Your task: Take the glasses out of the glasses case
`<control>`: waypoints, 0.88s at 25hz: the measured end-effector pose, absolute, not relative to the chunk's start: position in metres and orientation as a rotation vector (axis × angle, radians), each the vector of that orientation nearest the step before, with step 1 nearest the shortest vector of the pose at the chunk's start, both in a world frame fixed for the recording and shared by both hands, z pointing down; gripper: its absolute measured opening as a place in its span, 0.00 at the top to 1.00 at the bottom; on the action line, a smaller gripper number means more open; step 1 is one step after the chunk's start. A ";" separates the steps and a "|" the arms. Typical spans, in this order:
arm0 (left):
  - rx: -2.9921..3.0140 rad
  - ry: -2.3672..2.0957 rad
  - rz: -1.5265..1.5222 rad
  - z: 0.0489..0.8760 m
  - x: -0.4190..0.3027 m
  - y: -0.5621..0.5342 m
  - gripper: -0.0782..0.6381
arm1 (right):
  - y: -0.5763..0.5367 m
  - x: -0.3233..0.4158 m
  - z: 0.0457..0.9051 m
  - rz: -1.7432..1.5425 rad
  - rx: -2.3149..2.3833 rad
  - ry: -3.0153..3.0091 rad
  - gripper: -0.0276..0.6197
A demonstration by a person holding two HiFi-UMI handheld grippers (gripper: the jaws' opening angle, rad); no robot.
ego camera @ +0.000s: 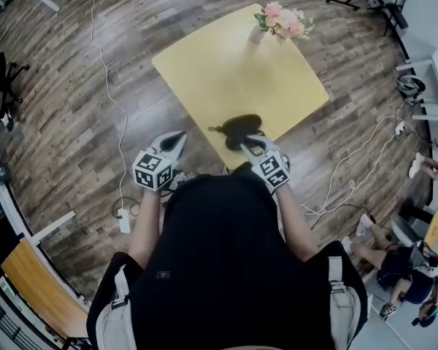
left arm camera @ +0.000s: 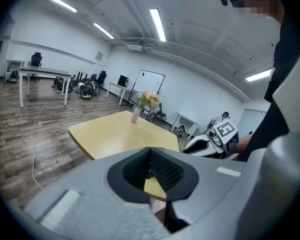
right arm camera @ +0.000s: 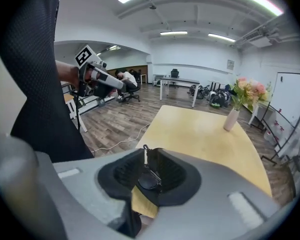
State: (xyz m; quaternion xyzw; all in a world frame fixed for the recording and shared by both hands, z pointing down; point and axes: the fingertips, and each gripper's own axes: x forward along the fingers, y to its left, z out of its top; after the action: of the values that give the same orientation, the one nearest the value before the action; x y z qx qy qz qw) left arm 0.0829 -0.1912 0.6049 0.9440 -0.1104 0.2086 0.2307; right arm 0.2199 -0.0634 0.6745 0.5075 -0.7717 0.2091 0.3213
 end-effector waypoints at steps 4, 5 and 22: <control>2.578 -0.425 0.543 0.603 0.083 -0.198 0.88 | -0.067 0.222 0.690 0.518 1.180 -2.046 0.84; 2.572 -0.459 0.535 0.602 0.081 -0.202 0.88 | -0.067 0.222 0.693 0.503 1.135 -2.044 0.84; 2.429 -0.902 0.449 0.596 0.034 -0.156 0.88 | -0.050 0.236 0.754 0.258 0.488 -2.019 0.84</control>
State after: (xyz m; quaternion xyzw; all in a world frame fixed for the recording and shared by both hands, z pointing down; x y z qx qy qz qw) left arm 0.0343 -0.1561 0.5963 0.8936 -0.3319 0.1653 0.2531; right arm 0.2363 -0.0499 0.7540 0.2020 -0.8350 0.1069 0.5006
